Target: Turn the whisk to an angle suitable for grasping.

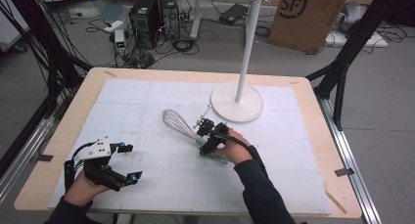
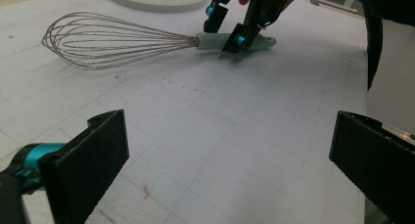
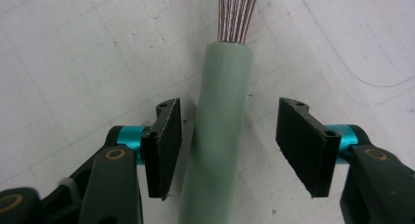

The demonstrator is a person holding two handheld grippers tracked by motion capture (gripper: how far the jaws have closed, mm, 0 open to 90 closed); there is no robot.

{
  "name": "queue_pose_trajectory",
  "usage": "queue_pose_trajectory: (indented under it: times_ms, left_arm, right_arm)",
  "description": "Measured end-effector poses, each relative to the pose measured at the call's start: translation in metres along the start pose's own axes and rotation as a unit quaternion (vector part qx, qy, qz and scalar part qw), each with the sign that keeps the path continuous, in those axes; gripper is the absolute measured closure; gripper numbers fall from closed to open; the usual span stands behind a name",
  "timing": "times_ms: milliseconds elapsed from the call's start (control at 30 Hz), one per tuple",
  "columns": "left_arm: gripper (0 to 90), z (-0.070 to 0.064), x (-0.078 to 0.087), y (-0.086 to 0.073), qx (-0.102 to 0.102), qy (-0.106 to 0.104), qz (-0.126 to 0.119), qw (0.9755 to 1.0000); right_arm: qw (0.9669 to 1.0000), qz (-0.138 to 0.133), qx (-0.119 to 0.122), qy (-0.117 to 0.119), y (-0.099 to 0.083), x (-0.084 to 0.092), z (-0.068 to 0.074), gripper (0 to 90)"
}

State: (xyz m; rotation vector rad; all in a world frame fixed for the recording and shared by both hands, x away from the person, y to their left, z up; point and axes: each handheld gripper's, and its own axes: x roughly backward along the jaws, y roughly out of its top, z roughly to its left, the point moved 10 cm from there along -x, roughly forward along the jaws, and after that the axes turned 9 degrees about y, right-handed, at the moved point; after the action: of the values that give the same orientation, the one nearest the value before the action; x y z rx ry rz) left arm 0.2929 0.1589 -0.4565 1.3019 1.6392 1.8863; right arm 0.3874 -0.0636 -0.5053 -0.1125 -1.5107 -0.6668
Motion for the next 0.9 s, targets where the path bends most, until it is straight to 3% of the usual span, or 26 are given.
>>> queue_pose_trajectory:
  times_ms: [433, 733, 900]
  left_arm:
    - [1.7, 0.0002, 0.0006, 0.0001, 0.001, 0.0, 0.0, 1.0]
    - [1.7, -0.0002, 0.0003, -0.0002, 0.0, 0.0, 0.001, 1.0]
    - [1.7, -0.0007, -0.0003, -0.0006, 0.0, 0.0, 0.002, 1.0]
  right_arm:
    - [1.0, 0.008, -0.001, 0.002, 0.0045, -0.0077, -0.0012, 50.4]
    - [0.9997, 0.006, -0.005, 0.023, 0.006, -0.0085, 0.0008, 62.8]
    - [0.9995, 0.007, -0.009, 0.03, 0.0054, -0.0085, 0.0009, 63.9]
